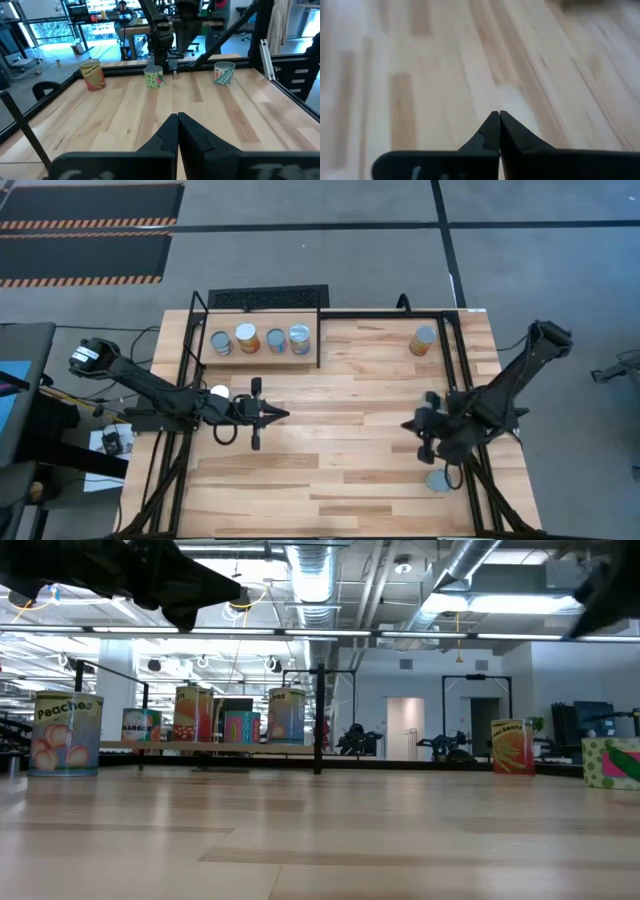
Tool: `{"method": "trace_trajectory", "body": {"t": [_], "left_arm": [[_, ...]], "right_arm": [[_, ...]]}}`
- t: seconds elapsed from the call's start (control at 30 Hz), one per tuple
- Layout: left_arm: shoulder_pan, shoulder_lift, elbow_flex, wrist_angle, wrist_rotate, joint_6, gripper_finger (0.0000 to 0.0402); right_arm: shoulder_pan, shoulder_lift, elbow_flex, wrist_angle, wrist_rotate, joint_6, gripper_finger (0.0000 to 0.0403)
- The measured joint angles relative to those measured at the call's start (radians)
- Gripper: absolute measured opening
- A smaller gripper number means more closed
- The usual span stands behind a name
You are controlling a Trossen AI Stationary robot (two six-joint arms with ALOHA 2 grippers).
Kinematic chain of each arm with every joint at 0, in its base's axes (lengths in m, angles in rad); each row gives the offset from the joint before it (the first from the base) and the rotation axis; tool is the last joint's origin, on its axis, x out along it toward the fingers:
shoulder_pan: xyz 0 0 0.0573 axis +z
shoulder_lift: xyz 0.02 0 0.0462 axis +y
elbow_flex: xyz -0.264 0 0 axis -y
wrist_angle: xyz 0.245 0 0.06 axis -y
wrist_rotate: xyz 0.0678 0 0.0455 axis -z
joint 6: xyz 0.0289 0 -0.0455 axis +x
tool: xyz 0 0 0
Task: Pick and place cans onto a shelf
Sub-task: Put the canned peas on the shelf
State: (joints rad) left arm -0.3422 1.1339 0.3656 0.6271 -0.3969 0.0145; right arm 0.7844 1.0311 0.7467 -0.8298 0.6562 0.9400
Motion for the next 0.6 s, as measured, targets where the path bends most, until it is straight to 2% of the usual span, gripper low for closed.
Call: {"method": "trace_trajectory", "body": {"t": [0.13,0.3,0.4,0.6], "left_arm": [[0.0,0.0,0.0,-0.003,0.001,-0.001,0.0],[0.0,0.0,0.0,-0.01,0.018,-0.013,0.0],[0.0,0.0,0.0,-0.007,0.057,-0.011,0.0],[-0.001,0.0,0.0,-0.011,0.077,-0.012,0.0]], "right_arm": [[0.016,0.044,0.065,-0.267,-0.066,0.228,0.0056],[-0.03,0.099,0.066,-0.42,-0.159,0.338,0.0104],[-0.078,0.126,0.066,-0.439,-0.194,0.34,0.0135],[-0.209,0.167,0.056,-0.425,-0.27,0.235,0.0184]]}}
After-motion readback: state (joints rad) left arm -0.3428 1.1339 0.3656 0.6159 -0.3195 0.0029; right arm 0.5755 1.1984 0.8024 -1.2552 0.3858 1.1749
